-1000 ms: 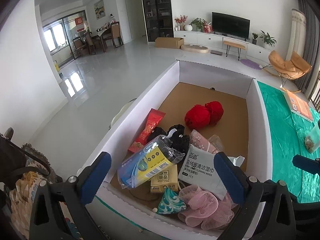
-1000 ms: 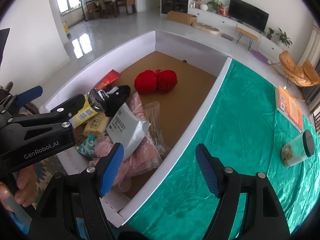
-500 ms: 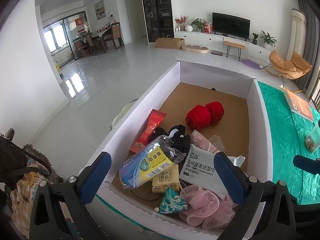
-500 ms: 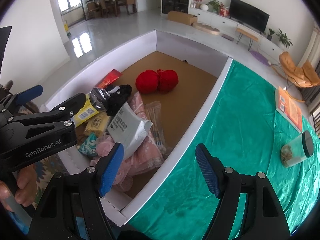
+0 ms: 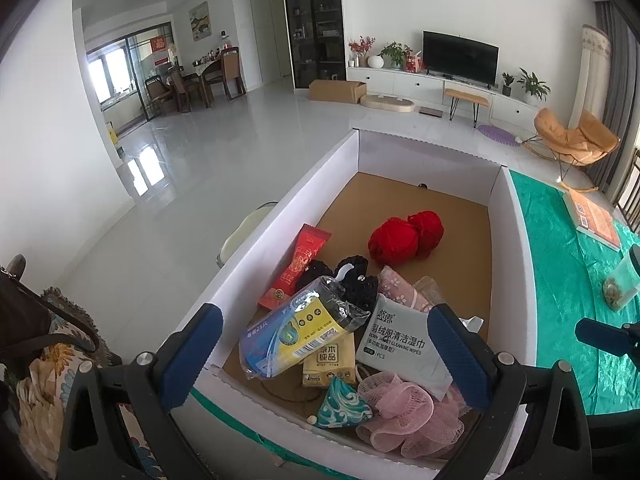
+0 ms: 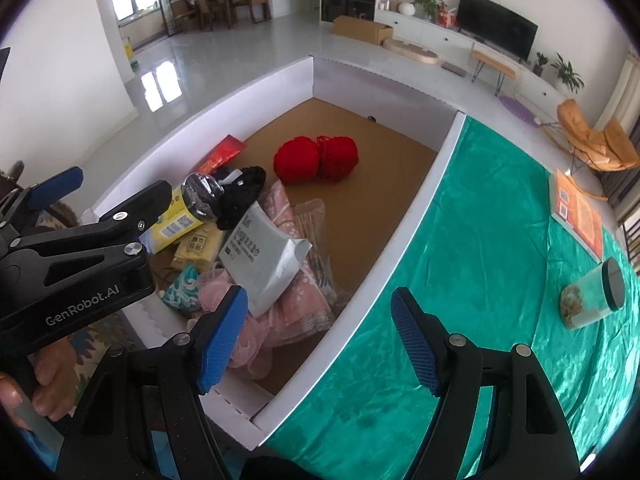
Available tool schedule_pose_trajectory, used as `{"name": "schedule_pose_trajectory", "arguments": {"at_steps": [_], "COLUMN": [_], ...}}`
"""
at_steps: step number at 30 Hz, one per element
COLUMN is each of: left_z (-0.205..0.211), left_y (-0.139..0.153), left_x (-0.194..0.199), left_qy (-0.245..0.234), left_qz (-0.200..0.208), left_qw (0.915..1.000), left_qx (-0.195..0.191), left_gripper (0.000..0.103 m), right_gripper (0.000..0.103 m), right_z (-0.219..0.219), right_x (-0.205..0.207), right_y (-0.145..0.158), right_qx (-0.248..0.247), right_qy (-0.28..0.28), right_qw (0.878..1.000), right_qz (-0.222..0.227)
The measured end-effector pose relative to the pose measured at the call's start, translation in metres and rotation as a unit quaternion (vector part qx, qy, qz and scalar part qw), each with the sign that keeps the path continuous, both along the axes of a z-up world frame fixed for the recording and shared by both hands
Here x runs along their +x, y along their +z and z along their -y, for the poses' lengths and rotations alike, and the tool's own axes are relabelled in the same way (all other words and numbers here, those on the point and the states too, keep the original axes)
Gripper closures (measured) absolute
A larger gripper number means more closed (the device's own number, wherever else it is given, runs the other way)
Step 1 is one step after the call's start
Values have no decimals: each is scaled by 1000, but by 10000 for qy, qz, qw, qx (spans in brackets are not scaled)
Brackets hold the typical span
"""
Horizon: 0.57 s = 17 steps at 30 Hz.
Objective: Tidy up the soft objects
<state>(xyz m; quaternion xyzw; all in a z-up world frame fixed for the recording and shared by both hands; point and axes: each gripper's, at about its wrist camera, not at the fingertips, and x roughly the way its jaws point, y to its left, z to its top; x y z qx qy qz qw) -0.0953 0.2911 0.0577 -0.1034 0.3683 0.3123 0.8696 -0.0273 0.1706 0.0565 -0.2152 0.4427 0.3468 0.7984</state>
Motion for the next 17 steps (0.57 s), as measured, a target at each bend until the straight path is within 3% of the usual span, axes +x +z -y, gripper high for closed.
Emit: {"name": "schedule_pose_trajectory", "arguments": {"at_steps": [17], "left_z": [3], "left_y": [9], "left_x": [-8], "left_qy": [77], "left_qz": [159], "left_qw": [9998], "left_qx": [115], "left_gripper": [1], "right_gripper": [23], "right_z": [-3], "right_x": [-14], "right_y": [10], "right_qx": [23], "right_qy": [107], "right_qw": [9999], "right_qz": [80]}}
